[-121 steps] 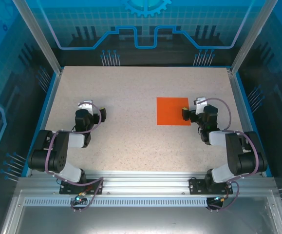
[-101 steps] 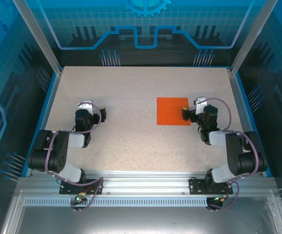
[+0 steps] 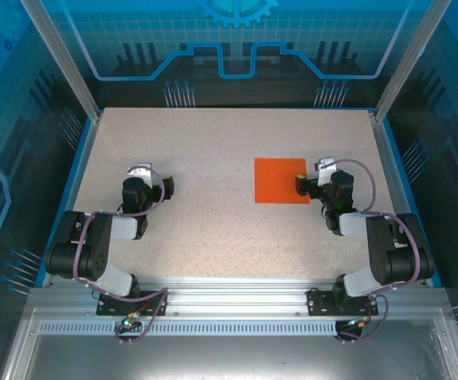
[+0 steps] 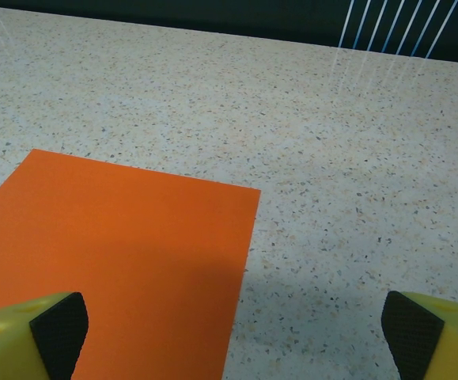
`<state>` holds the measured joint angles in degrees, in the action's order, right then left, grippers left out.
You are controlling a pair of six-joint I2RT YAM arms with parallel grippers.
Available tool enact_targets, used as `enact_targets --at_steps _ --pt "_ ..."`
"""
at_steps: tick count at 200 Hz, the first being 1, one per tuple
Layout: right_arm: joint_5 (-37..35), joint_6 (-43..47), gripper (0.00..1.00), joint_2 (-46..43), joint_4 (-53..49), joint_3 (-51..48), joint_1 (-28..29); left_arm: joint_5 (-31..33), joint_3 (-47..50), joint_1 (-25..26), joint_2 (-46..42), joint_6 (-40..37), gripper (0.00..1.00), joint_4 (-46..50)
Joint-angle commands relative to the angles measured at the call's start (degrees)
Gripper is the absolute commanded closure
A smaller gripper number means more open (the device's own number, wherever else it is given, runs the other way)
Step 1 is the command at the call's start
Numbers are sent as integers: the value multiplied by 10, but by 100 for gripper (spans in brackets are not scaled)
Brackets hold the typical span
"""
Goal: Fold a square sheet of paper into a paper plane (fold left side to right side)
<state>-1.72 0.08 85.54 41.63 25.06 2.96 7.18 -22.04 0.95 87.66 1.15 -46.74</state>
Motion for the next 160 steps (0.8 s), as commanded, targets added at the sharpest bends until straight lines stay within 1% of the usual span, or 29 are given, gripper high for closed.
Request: enact_targets --at_steps 1,18,34,46,52,61,73,82,94,104,112,122,132,145,160 --pt "29 0 1 5 15 -5 -16 -19 -13 -7 -4 -3 2 0" --pt "30 0 0 4 16 -5 -16 -16 -12 -7 -6 -2 2 -1" --pt "22 -4 1 0 -1 2 -17 10 -21 -7 -24 8 2 28" --pt "-3 -16 1 -15 -33 15 -17 20 -48 -7 -61 14 2 104" --pt "-13 -21 1 -27 -64 26 -18 22 -70 -7 -82 20 2 170" --pt "-20 -34 1 -51 -143 56 -21 18 -101 -7 -112 35 2 252" --pt "-20 -47 1 -74 -228 90 -25 9 -134 -4 -143 57 2 331" --pt "-10 -51 1 -91 -255 98 -26 -2 -144 3 -165 64 2 358" --pt "-9 -61 1 -112 -259 90 -26 5 -144 16 -190 68 2 374" --pt "-18 -80 1 -132 -258 79 -27 -8 -148 26 -209 78 1 394" --pt "-24 -96 1 -146 -284 77 -29 -23 -156 42 -217 89 2 415" --pt "-12 -111 1 -157 -317 86 -30 -48 -172 73 -216 100 2 438" --pt "5 -121 1 -155 -361 109 -30 -53 -199 125 -201 110 1 465" --pt "39 -127 1 -131 -437 155 -29 -62 -247 187 -162 123 2 513" --pt "50 -141 1 -84 -517 214 -29 -78 -293 244 -98 166 2 534"
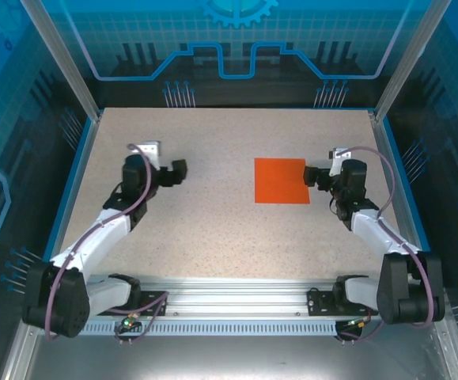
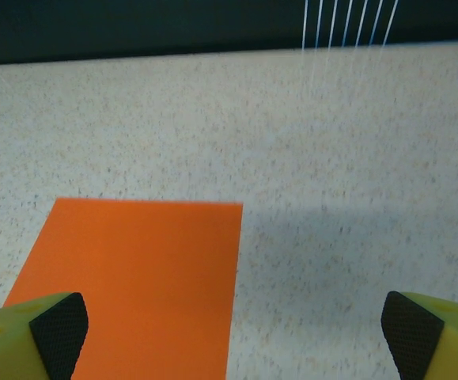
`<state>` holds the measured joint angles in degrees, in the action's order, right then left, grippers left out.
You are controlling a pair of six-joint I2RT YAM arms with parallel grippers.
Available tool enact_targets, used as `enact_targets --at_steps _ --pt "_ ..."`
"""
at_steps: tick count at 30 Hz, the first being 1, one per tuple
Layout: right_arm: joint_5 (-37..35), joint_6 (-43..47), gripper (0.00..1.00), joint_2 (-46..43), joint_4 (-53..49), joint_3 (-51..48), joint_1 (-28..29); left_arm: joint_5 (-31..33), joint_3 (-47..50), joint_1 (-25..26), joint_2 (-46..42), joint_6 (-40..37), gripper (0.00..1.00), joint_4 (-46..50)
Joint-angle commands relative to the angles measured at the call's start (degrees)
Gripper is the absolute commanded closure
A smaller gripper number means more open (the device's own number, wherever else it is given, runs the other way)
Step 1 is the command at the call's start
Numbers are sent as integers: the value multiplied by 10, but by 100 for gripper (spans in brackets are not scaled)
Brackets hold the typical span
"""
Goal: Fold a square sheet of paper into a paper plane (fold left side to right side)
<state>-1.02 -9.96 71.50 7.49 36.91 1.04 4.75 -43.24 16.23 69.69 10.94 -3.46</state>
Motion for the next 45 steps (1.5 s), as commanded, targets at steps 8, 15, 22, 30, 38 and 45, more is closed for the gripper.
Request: enact_targets --at_steps 8,15,22,30,38,45 --pt "67 -63 1 222 -321 278 -3 -185 -282 185 325 189 2 118" --pt "82 -79 5 371 -409 422 8 -256 -476 213 510 259 7 195" --pt "69 -91 8 449 -439 487 33 -275 -537 234 578 266 10 229" --pt "42 -94 6 476 -467 502 53 -262 -533 238 599 276 10 242" --pt "57 -80 5 486 -482 482 62 -255 -532 241 611 281 11 247" --pt "100 -71 6 474 -481 457 81 -254 -537 240 620 282 11 251"
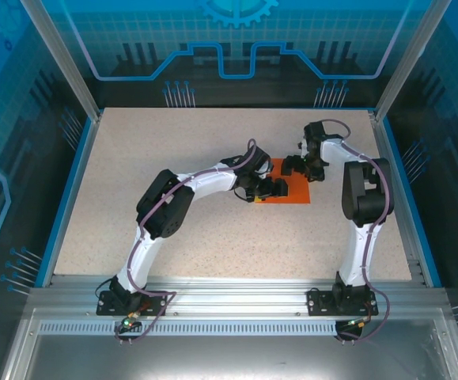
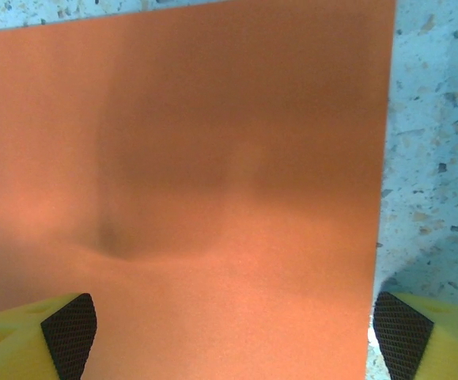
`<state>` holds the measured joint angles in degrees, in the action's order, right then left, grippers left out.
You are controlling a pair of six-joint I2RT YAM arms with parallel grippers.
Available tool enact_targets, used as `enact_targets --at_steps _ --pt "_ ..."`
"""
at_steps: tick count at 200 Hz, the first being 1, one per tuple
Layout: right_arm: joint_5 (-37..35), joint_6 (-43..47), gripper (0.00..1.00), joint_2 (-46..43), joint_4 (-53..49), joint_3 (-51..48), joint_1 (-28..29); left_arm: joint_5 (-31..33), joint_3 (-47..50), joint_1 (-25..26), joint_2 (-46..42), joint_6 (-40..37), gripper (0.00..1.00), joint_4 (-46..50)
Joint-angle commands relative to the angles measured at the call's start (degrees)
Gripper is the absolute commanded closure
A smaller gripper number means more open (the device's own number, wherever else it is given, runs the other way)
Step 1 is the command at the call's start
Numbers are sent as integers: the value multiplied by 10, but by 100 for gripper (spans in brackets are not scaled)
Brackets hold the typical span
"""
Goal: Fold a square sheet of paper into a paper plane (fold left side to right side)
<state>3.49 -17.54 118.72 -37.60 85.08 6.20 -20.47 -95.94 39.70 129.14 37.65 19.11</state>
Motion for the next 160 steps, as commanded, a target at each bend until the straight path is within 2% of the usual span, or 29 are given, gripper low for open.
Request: enact_targets --at_steps 1,42,134,160 --pt "60 7 6 -2 -31 -27 34 -1 -11 6 26 15 11 25" --pt "101 6 11 -19 -24 -50 51 -1 -14 8 30 17 11 26" --pt "116 22 49 -52 -3 -82 36 5 -11 9 0 -4 11 29" --pt "150 27 62 -75 23 -101 23 9 7 3 -38 -17 10 23"
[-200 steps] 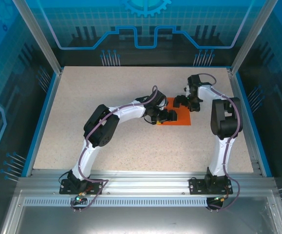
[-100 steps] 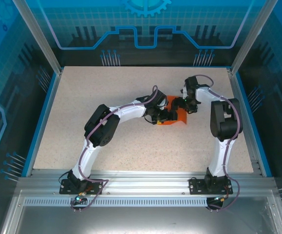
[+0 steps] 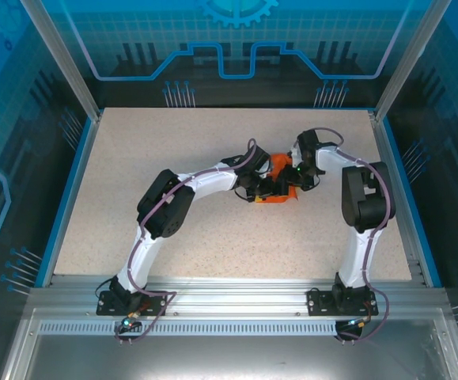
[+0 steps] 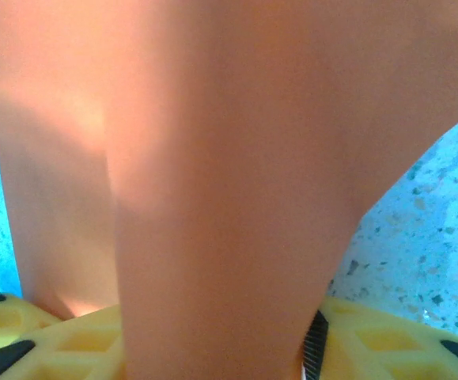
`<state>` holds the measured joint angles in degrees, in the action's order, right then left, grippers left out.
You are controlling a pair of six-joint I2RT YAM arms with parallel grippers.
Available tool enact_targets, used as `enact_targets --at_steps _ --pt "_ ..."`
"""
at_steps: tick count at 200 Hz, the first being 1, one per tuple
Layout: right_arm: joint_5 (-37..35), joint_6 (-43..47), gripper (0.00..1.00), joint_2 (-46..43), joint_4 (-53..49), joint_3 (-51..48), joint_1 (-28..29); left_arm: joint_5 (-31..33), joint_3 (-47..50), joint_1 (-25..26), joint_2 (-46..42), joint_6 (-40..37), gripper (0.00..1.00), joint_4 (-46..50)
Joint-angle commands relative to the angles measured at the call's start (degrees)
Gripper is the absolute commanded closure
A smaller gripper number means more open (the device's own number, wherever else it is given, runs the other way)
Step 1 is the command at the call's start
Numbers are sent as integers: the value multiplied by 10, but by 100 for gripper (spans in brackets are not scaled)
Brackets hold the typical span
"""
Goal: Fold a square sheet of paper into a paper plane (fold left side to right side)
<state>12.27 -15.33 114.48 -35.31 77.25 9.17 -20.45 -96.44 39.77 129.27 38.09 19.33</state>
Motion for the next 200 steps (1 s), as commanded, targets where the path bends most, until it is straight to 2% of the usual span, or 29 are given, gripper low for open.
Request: enact_targets --at_steps 1,27,68,97,118,153,200 --pt "64 5 62 -34 0 -23 -7 8 14 2 -42 -22 10 21" --pt "89 15 70 -70 34 -54 -19 8 75 -21 -114 -21 9 -9" --pt "130 25 72 -139 80 -101 -33 0 199 -84 -247 -15 9 -46" --pt "176 35 73 -193 90 -126 -35 -48 289 -141 -341 0 8 -103" --pt "239 26 72 -232 84 -141 -34 -92 323 -165 -394 -12 8 -141" --pt "304 -5 72 -271 68 -158 -22 -163 325 -165 -402 -24 8 -185" --pt "343 -52 72 -296 88 -181 3 -181 299 -127 -348 -35 11 -192"
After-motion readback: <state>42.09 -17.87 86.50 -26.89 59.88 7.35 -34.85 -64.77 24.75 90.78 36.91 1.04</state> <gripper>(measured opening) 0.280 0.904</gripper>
